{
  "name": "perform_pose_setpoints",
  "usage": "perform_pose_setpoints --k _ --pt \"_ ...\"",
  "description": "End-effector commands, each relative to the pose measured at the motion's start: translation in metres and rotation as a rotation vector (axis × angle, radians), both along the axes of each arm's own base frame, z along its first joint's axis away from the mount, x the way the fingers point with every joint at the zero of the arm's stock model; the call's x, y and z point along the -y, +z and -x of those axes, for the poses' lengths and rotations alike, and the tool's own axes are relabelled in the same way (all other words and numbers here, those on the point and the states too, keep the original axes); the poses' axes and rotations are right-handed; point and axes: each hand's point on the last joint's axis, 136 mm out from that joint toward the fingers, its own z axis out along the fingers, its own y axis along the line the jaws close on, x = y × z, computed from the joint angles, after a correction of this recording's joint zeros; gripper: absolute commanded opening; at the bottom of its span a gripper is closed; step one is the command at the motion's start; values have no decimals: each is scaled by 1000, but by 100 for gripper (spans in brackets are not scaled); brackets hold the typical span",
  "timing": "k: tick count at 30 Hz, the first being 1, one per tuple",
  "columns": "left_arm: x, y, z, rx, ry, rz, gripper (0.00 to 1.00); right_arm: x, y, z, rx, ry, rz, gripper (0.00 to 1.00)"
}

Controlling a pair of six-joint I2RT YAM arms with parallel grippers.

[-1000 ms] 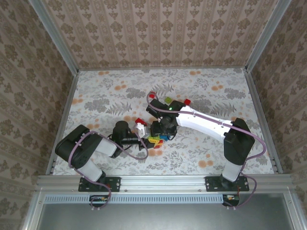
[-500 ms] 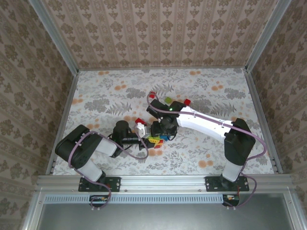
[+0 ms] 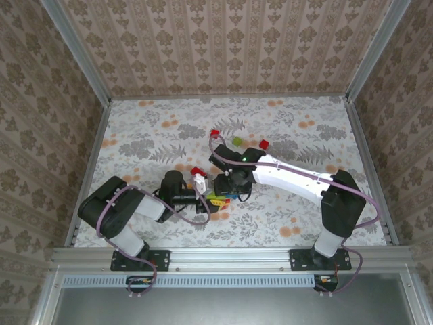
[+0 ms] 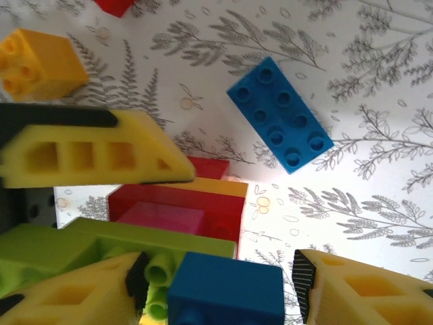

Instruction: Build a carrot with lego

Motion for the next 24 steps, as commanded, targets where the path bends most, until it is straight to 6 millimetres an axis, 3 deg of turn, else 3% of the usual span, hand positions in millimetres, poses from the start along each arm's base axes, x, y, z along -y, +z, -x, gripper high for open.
perform_pose_setpoints --k 1,9,24 --pt "0 1 4 9 -16 4 73 35 -30 15 -59 -17 165 60" --pt "-4 7 5 32 3 32 96 34 -32 15 -60 -11 161 60" --pt "-3 4 2 24 8 25 100 44 -47 21 -82 -16 201 60"
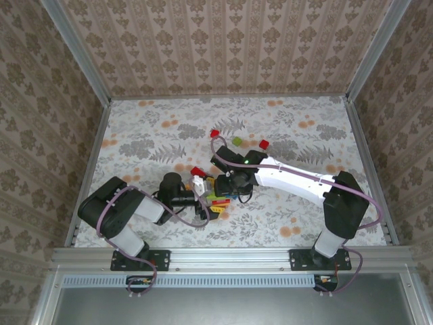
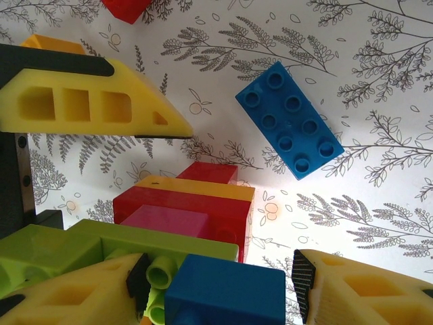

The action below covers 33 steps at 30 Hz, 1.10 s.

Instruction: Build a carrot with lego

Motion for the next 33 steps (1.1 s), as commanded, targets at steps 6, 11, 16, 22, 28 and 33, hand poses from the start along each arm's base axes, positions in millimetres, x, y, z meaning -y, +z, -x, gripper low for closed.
perform_pose_setpoints --k 6,11,16,22,28,33 --pt "2 5 0 3 -16 14 99 48 -51 24 -112 -18 234 60" --pt "3 5 4 -4 -50 17 83 44 -46 23 -99 -8 211 60" --pt "4 7 10 -9 -87 27 74 41 -42 22 -93 8 201 60" --pt "6 4 11 -17 -100 18 77 35 -40 22 -92 26 168 62" --pt "7 3 9 -19 -96 9 78 31 -28 19 -67 44 147 70" --pt "8 1 8 -29 -93 -1 78 35 -12 15 -27 37 148 70"
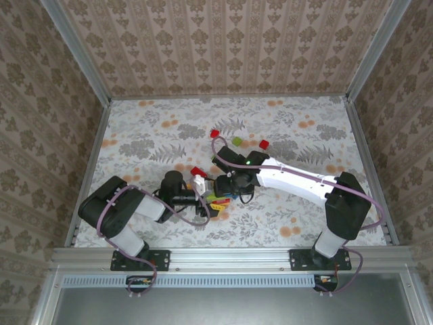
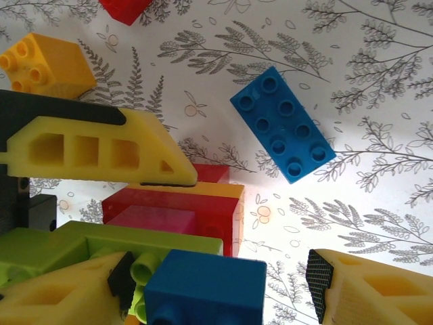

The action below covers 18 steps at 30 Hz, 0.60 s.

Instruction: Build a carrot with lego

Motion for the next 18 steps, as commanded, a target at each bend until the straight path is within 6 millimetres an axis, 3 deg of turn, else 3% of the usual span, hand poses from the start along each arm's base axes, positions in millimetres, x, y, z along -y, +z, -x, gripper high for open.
perform_pose_setpoints --k 1,10,18 --pt "4 -2 1 -3 -31 -7 78 33 -11 14 -42 6 148 70" --pt "4 -2 1 -3 -29 -9 77 36 7 12 6 6 125 70" --pt "4 -1 2 2 -33 -4 80 29 10 9 15 19 98 70"
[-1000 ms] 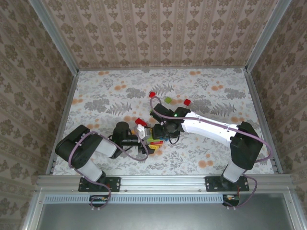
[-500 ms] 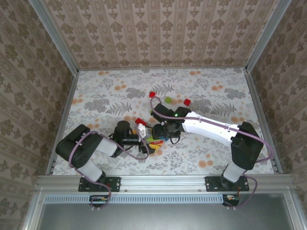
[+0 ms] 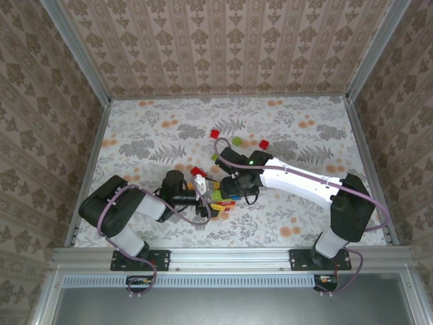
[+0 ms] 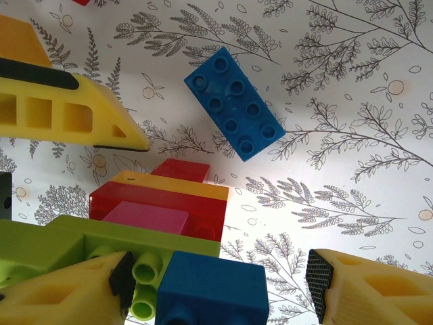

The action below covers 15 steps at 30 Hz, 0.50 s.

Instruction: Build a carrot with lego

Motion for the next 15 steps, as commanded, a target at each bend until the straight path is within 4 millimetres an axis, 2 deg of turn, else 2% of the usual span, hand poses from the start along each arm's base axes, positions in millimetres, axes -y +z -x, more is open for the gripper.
perform_pose_setpoints --k 1,15 --pt "3 4 3 21 -35 15 81 6 5 2 10 12 18 70" --pt "7 18 1 49 -73 51 85 -5 18 -6 42 30 -26 70"
